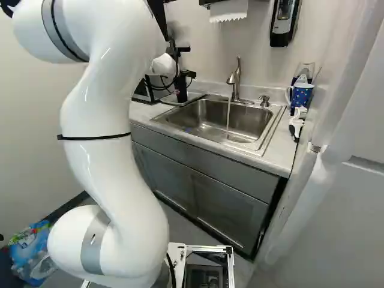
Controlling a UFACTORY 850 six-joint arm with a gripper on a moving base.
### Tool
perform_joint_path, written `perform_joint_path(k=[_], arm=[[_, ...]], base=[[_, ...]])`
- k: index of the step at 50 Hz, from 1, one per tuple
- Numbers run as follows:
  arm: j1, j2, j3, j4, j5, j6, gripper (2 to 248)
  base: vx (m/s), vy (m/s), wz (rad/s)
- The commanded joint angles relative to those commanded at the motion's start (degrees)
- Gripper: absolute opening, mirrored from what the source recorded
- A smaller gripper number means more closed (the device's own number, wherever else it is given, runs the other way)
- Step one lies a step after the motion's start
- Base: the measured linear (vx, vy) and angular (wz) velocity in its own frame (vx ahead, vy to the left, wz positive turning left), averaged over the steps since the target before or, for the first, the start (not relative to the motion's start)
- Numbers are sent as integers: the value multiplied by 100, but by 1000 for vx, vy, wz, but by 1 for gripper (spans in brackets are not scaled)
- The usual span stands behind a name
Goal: Rinse the cup and place it in the tray
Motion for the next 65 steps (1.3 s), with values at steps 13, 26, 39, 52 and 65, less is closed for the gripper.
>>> perform_joint_path(k=[13,26,39,52,65], arm=[[-70,451,376,0,0,0,247],[-162,828,650,0,0,0,247],[-301,1078,773,0,0,0,247],[-481,1181,731,0,0,0,247],[-671,1206,604,0,0,0,247]], base=[[0,0,0],[0,0,0],[0,0,0],[0,0,0],[0,0,0]])
